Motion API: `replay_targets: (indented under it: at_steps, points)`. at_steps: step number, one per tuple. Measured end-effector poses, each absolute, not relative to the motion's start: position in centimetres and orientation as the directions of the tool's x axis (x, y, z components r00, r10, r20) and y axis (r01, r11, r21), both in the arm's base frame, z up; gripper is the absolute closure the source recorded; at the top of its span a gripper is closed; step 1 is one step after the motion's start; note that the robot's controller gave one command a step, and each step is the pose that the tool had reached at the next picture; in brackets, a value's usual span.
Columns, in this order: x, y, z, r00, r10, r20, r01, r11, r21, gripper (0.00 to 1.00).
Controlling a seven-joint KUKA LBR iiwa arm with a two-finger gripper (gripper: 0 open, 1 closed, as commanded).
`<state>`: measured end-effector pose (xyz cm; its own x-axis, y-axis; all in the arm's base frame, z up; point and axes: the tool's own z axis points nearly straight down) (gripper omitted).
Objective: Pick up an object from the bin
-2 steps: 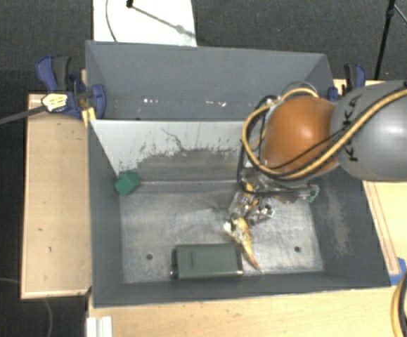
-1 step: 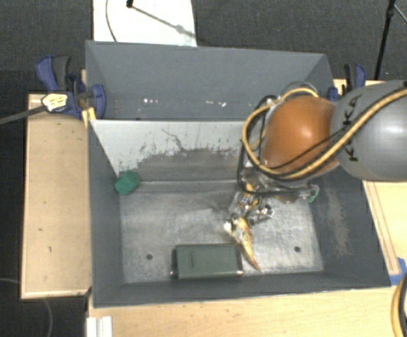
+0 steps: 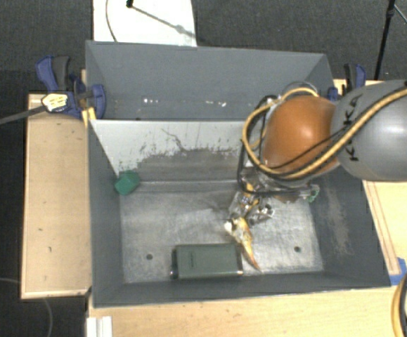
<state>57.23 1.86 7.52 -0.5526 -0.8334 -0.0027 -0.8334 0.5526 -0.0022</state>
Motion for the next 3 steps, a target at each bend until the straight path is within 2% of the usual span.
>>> replay_targets:
  at_steps: [3]
  points:
    - [57.2, 1.9, 9.1, -0.555, -0.832, -0.004, -0.832, 0.555, -0.003, 1.00]
